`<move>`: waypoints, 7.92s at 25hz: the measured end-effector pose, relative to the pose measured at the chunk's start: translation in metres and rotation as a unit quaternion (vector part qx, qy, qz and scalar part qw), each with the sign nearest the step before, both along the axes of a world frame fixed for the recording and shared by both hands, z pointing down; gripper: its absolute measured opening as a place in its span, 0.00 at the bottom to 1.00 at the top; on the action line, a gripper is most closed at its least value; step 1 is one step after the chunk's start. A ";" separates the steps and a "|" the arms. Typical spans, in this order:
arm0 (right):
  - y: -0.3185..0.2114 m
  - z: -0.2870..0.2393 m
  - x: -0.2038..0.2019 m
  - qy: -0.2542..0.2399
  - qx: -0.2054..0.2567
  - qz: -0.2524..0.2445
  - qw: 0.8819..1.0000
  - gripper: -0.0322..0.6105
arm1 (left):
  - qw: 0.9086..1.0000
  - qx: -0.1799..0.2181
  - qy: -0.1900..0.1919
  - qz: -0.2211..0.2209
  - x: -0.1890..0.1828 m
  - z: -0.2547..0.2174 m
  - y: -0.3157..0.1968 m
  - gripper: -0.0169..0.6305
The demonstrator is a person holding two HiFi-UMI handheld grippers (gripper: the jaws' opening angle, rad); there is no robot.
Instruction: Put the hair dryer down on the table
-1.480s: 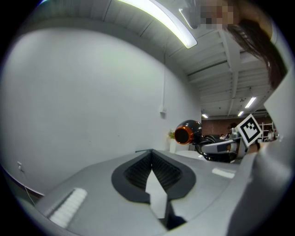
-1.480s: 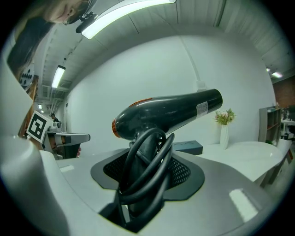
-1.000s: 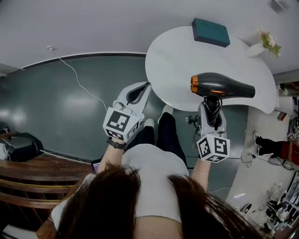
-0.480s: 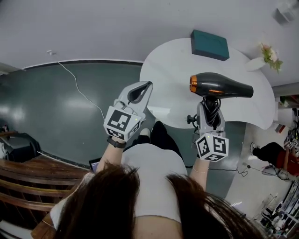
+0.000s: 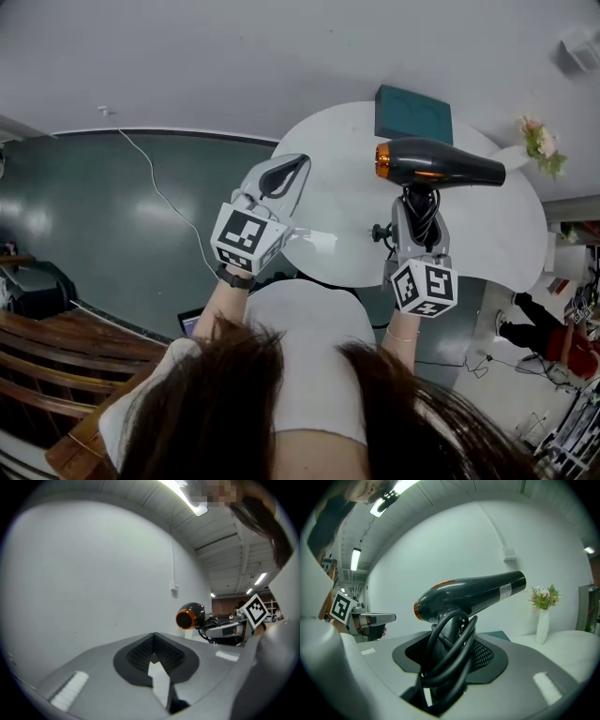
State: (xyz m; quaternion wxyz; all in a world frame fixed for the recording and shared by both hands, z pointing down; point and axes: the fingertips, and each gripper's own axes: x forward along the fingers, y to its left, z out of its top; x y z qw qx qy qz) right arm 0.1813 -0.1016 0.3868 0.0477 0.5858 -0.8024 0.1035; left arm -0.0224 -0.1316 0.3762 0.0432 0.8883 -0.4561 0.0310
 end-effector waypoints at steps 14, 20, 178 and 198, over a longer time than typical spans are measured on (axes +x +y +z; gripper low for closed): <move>-0.046 0.004 0.020 -0.003 -0.009 -0.022 1.000 0.38 | 1.000 -0.008 -0.010 -0.008 0.030 0.003 -0.038 0.12; -0.052 0.002 0.016 -0.002 -0.010 -0.017 1.000 0.38 | 1.000 -0.013 -0.014 0.005 0.032 0.004 -0.046 0.12; -0.064 -0.030 -0.011 -0.034 0.045 -0.029 0.998 0.05 | 0.994 -0.008 0.018 0.108 0.051 -0.001 -0.066 0.12; -0.059 -0.030 -0.007 -0.029 0.046 -0.021 0.998 0.05 | 0.994 -0.012 0.022 0.107 0.050 0.002 -0.063 0.12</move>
